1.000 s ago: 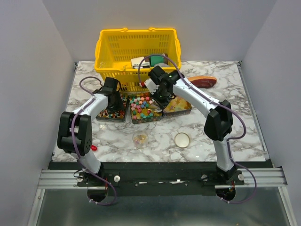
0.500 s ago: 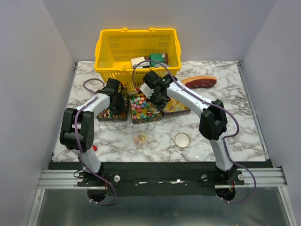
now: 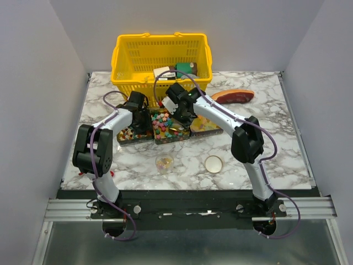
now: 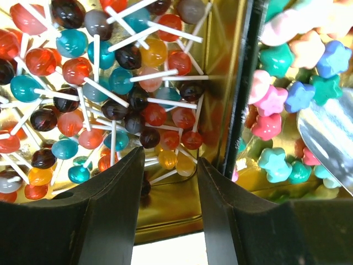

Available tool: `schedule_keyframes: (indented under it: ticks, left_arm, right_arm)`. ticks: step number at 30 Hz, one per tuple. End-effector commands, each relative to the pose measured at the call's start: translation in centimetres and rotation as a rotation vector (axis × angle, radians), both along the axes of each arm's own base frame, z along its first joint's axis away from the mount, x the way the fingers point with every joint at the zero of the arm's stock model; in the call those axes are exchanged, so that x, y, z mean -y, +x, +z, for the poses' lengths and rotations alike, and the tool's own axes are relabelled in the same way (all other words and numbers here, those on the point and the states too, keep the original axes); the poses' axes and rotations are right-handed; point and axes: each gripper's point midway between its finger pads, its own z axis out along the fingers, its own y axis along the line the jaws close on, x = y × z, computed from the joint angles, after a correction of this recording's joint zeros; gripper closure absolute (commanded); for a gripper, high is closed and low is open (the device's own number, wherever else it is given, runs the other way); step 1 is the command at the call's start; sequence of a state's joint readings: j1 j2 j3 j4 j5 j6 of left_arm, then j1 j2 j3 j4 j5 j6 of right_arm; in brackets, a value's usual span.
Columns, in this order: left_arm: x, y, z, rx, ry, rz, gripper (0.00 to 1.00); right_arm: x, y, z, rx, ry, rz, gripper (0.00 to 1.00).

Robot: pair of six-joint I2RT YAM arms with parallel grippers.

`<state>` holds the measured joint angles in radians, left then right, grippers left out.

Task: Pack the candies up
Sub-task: Scoop the fake candies from the storage box.

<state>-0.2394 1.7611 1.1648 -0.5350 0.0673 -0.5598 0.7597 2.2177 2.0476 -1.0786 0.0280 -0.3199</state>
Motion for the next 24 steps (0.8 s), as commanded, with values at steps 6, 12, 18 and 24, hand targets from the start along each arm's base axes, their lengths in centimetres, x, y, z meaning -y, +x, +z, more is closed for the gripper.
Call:
schedule_keyframes:
  ticks: [6, 12, 18, 24]
  left_arm:
    - [0.8, 0.8, 0.9, 0.027, -0.015, -0.03, 0.46]
    - [-0.2, 0.9, 2.7, 0.07, 0.025, 0.003, 0.44]
    - [-1.0, 1.5, 6.8, 0.192, 0.035, 0.054, 0.43]
    - [-0.2, 2.2, 7.2, 0.244, -0.017, 0.051, 0.42]
  right_arm:
    - [-4.4, 0.1, -4.3, -0.046, 0.099, -0.015, 0.99]
    - [-3.7, 0.0, -4.3, -0.027, 0.079, -0.035, 0.99]
    - [-2.6, -0.9, -4.2, -0.03, 0.066, -0.062, 0.99]
    - [-2.7, -1.0, -3.9, -0.033, 0.078, -0.083, 0.99]
